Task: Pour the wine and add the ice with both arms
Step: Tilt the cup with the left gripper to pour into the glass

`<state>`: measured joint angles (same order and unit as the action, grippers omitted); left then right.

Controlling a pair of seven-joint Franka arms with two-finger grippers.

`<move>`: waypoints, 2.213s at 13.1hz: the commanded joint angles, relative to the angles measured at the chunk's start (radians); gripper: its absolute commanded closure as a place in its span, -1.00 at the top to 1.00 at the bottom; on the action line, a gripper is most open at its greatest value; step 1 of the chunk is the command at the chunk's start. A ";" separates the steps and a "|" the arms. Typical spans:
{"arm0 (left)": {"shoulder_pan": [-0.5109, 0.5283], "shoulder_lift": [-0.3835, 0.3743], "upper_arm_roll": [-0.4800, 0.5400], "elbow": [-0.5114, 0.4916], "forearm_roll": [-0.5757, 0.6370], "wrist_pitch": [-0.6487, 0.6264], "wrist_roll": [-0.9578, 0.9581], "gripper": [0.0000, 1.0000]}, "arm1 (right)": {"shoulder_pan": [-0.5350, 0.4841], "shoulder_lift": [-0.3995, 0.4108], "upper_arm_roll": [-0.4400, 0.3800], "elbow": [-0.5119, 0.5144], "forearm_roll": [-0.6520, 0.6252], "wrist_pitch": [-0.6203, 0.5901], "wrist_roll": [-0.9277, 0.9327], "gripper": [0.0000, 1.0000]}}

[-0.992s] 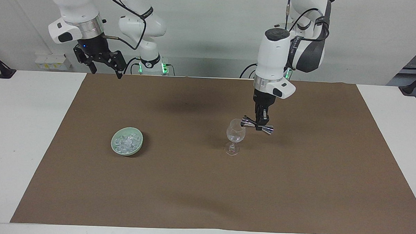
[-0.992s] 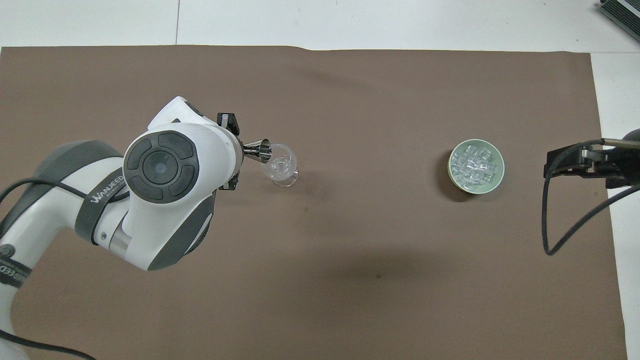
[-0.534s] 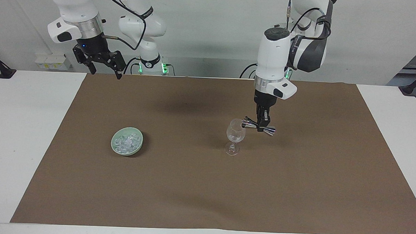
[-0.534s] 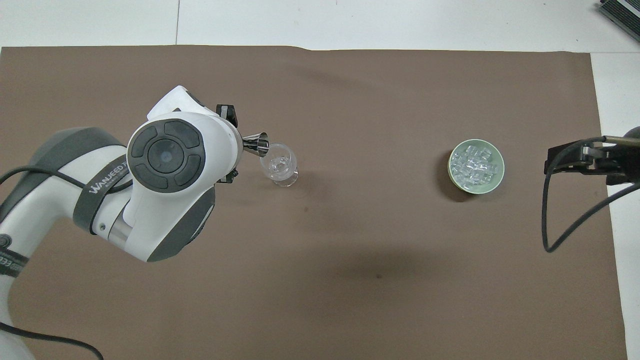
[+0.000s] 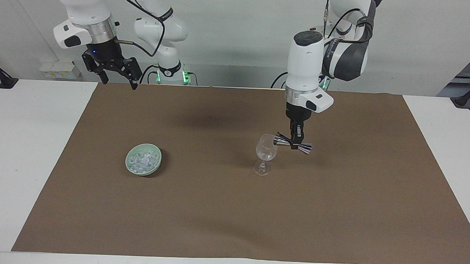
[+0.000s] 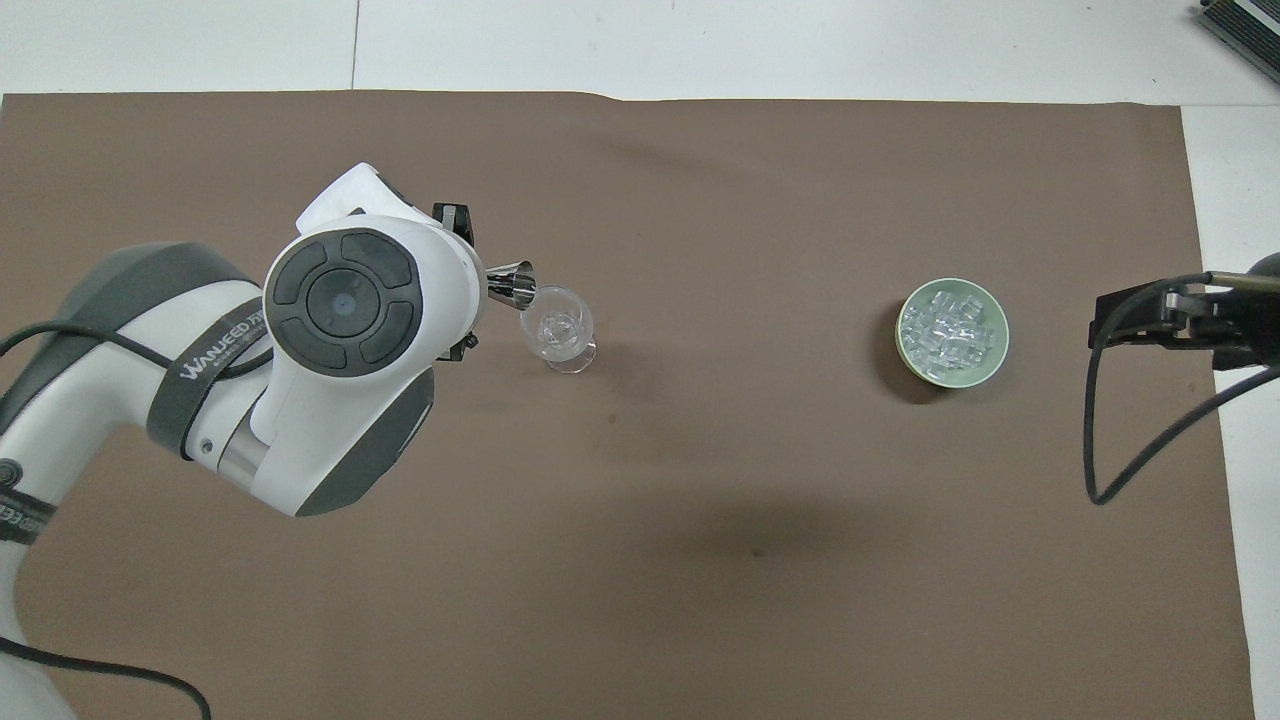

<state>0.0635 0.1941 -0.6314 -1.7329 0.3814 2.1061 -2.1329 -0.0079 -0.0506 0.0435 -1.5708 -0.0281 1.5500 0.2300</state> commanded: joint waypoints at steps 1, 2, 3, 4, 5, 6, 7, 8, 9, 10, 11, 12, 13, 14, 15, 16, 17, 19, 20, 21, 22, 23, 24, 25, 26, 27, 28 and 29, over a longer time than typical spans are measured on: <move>-0.022 0.015 -0.004 0.032 0.046 -0.041 -0.007 -1.00 | -0.014 -0.003 0.004 -0.005 0.016 0.018 -0.018 1.00; -0.022 0.015 -0.005 0.032 0.053 -0.047 -0.007 -1.00 | -0.014 -0.003 0.004 -0.005 0.017 0.018 -0.018 1.00; -0.024 0.015 -0.017 0.032 0.060 -0.054 -0.007 -1.00 | -0.014 -0.003 0.004 -0.005 0.017 0.021 -0.023 1.00; -0.022 0.016 -0.022 0.032 0.069 -0.055 -0.007 -1.00 | -0.014 -0.003 0.004 -0.005 0.016 0.021 -0.024 1.00; -0.024 0.016 -0.024 0.033 0.070 -0.064 -0.007 -1.00 | -0.014 -0.003 0.004 -0.006 0.016 0.021 -0.024 1.00; -0.025 0.018 -0.024 0.041 0.080 -0.070 -0.007 -1.00 | -0.014 -0.003 0.004 -0.006 0.017 0.022 -0.026 1.00; -0.025 0.018 -0.025 0.042 0.085 -0.071 -0.007 -1.00 | -0.014 -0.003 0.004 -0.008 0.016 0.036 -0.026 1.00; -0.025 0.018 -0.024 0.042 0.091 -0.071 -0.007 -1.00 | -0.014 -0.003 0.004 -0.009 0.016 0.042 -0.024 1.00; -0.025 0.019 -0.025 0.044 0.102 -0.071 -0.007 -1.00 | -0.014 -0.003 0.004 -0.009 0.016 0.042 -0.024 1.00; -0.027 0.030 -0.025 0.047 0.108 -0.071 -0.007 -1.00 | -0.014 -0.003 0.004 -0.009 0.016 0.044 -0.024 1.00; -0.027 0.033 -0.027 0.055 0.114 -0.071 -0.007 -1.00 | -0.014 -0.003 0.004 -0.011 0.017 0.047 -0.024 1.00; -0.027 0.041 -0.030 0.059 0.126 -0.069 -0.007 -1.00 | -0.014 -0.005 0.004 -0.012 0.017 0.048 -0.026 1.00; -0.027 0.050 -0.031 0.068 0.134 -0.071 -0.007 -1.00 | -0.014 -0.005 0.004 -0.012 0.017 0.048 -0.026 1.00; -0.028 0.053 -0.031 0.073 0.137 -0.072 -0.007 -1.00 | -0.014 -0.005 0.004 -0.012 0.016 0.048 -0.026 1.00; -0.030 0.054 -0.031 0.075 0.140 -0.071 -0.007 -1.00 | -0.014 -0.005 0.004 -0.012 0.017 0.048 -0.026 1.00; -0.033 0.054 -0.031 0.075 0.149 -0.072 -0.007 -1.00 | -0.014 -0.005 0.004 -0.012 0.017 0.048 -0.026 1.00; -0.033 0.054 -0.031 0.075 0.152 -0.075 -0.007 -1.00 | -0.014 -0.005 0.004 -0.014 0.017 0.048 -0.026 1.00; -0.034 0.054 -0.033 0.075 0.165 -0.080 -0.007 -1.00 | -0.014 -0.006 0.004 -0.018 0.017 0.048 -0.026 1.00; -0.034 0.053 -0.039 0.075 0.168 -0.083 -0.007 -1.00 | -0.014 -0.006 0.004 -0.018 0.017 0.048 -0.026 1.00; -0.034 0.054 -0.040 0.076 0.177 -0.083 -0.007 -1.00 | -0.014 -0.008 0.004 -0.018 0.017 0.048 -0.026 1.00; -0.034 0.054 -0.040 0.075 0.178 -0.083 -0.007 -1.00 | -0.014 -0.008 0.004 -0.018 0.017 0.048 -0.026 1.00; -0.034 0.054 -0.040 0.075 0.189 -0.084 -0.007 -1.00 | -0.014 -0.008 0.004 -0.020 0.017 0.048 -0.026 1.00; -0.034 0.054 -0.044 0.075 0.192 -0.084 -0.007 -1.00 | -0.014 -0.008 0.004 -0.020 0.017 0.048 -0.024 1.00; -0.034 0.053 -0.047 0.073 0.195 -0.084 -0.007 -1.00 | -0.015 -0.008 0.004 -0.018 0.017 0.048 -0.024 1.00; -0.034 0.053 -0.048 0.072 0.203 -0.086 -0.007 -1.00 | -0.015 -0.008 0.004 -0.020 0.017 0.048 -0.024 1.00; -0.034 0.053 -0.048 0.072 0.211 -0.092 -0.007 -1.00 | -0.015 -0.008 0.004 -0.020 0.017 0.048 -0.024 1.00; -0.034 0.053 -0.050 0.072 0.223 -0.100 -0.007 -1.00 | -0.017 -0.008 0.002 -0.018 0.017 0.048 -0.024 1.00; -0.034 0.053 -0.057 0.072 0.232 -0.103 -0.005 -1.00 | -0.017 -0.006 0.002 -0.018 0.017 0.048 -0.024 1.00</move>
<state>0.0441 0.2315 -0.6831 -1.6926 0.5763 2.0428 -2.1333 -0.0083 -0.0503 0.0430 -1.5741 -0.0281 1.5790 0.2300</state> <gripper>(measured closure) 0.793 0.000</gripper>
